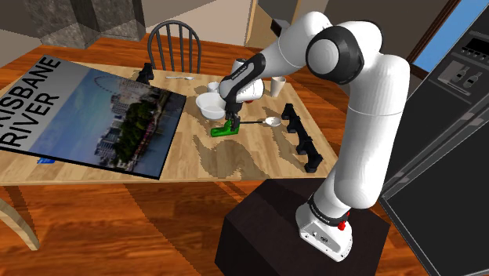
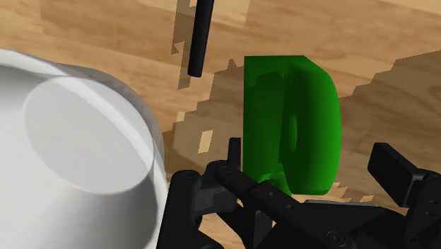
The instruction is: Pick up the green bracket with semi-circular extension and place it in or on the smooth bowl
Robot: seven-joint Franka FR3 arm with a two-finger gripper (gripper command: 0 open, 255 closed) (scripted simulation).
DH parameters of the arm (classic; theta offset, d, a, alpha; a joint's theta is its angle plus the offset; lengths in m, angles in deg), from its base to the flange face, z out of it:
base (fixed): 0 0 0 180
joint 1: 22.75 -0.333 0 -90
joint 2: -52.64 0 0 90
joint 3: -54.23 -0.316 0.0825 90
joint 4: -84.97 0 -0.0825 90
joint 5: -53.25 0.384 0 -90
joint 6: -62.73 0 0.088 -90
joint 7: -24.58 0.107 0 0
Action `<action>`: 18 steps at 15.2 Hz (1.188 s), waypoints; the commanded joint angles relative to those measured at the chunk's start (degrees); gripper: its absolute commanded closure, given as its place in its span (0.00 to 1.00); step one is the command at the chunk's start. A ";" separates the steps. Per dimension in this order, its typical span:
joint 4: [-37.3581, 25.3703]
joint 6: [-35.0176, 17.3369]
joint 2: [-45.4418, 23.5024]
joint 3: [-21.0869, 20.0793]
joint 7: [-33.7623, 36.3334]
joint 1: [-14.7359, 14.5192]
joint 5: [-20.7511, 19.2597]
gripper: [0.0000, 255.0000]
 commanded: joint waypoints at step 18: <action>-0.22 3.66 3.66 1.15 1.65 -0.81 -2.20 1.00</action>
